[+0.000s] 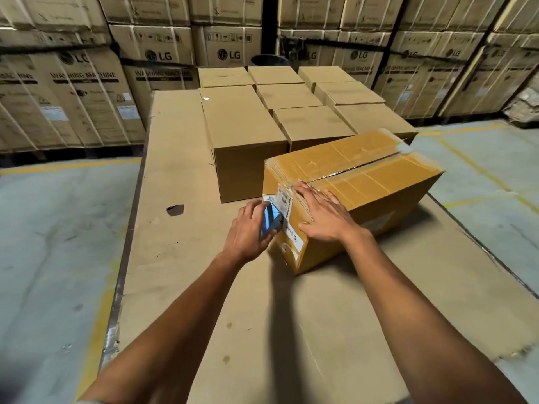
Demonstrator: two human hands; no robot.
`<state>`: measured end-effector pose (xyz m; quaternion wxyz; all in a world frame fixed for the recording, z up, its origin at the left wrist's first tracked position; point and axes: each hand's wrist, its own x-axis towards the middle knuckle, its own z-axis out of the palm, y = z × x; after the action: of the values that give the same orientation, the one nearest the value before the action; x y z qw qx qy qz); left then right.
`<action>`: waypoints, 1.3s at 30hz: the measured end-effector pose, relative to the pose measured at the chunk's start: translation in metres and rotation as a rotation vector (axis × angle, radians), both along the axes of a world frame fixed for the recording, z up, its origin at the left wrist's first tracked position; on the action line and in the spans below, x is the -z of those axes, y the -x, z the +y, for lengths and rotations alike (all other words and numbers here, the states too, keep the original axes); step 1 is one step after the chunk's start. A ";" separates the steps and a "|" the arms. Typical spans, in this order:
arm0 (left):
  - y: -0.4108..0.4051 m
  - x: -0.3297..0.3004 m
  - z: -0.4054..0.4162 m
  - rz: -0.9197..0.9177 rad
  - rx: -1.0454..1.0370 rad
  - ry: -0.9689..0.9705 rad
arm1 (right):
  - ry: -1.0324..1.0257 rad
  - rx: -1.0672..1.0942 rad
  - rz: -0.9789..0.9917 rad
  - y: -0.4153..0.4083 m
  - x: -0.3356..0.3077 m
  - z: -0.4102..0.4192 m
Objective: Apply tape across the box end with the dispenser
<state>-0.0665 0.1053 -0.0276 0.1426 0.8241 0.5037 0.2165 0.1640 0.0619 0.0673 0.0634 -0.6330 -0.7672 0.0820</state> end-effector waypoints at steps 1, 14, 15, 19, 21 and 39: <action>-0.001 0.002 0.001 -0.006 0.015 -0.004 | 0.005 0.025 0.021 0.003 -0.001 0.000; -0.003 0.036 0.019 -0.237 0.096 0.068 | 0.028 0.374 0.022 0.038 0.006 0.063; -0.004 0.036 0.019 -0.255 0.094 0.070 | 0.022 0.382 0.014 0.038 0.007 0.065; -0.009 0.046 0.028 -0.265 0.067 -0.022 | 0.005 0.387 0.016 0.039 0.009 0.071; -0.012 0.048 0.030 -0.229 0.067 -0.073 | 0.002 0.385 0.024 0.038 0.010 0.073; -0.003 0.055 0.032 -0.093 0.133 -0.162 | 0.019 0.392 -0.003 0.036 0.012 0.084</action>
<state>-0.0632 0.1377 -0.0830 0.1127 0.8536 0.4215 0.2847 0.1284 0.1461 0.0551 0.0714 -0.7709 -0.6286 0.0743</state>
